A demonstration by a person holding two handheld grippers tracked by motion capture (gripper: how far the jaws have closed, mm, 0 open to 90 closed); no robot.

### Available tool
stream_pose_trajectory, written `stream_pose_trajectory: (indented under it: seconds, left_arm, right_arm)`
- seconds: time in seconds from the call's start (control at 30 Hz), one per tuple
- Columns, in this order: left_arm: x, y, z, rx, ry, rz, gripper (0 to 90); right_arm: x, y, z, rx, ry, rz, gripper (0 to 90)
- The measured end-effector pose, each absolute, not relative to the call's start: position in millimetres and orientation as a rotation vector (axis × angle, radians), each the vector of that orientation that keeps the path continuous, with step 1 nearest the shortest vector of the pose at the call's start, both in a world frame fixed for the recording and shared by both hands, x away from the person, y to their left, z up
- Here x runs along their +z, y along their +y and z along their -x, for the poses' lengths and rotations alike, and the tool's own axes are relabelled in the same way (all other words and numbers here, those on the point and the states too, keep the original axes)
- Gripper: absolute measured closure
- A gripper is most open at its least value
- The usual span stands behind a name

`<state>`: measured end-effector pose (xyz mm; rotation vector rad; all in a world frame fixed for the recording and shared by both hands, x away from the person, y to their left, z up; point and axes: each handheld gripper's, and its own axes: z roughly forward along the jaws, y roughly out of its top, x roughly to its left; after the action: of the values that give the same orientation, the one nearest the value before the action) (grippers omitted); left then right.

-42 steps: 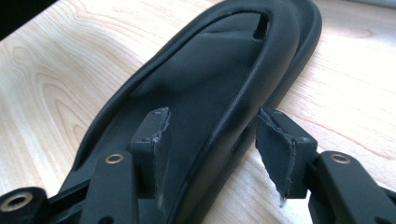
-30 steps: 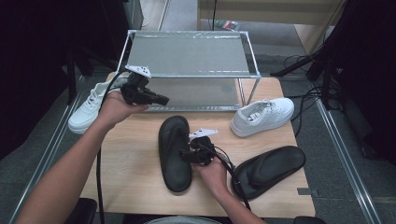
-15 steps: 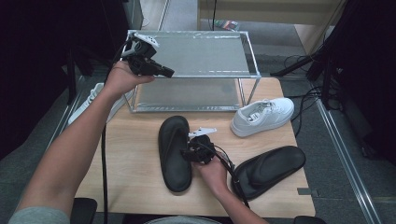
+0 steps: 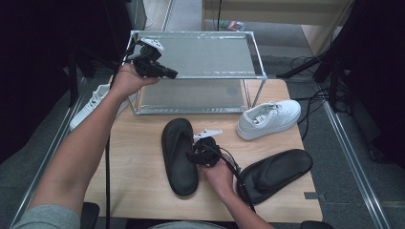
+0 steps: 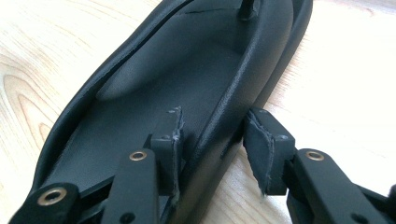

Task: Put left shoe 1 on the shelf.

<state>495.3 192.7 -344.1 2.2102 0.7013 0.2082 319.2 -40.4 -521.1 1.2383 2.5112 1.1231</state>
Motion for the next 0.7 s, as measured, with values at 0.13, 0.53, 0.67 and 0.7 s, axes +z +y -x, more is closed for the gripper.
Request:
stream_pose_trajectory:
  seconds: [0.13, 0.53, 0.67, 0.7]
  left_arm:
    - [-343, 195, -503, 0.192, 0.732, -2.216, 90.0]
    - [-352, 206, -508, 0.126, 0.773, -2.163, 90.0]
    - [-352, 205, -508, 0.132, 0.779, -2.173, 90.0]
    - [-351, 205, -507, 0.142, 0.780, -2.180, 90.0]
  right_arm:
    - [-521, -41, -319, 1.122, 2.513, -1.237, 59.9]
    - [-518, -45, -322, 1.121, 2.509, -1.238, 71.7]
    - [-517, -44, -321, 1.114, 2.492, -1.236, 76.8]
    - [-517, -44, -321, 1.114, 2.492, -1.236, 76.8]
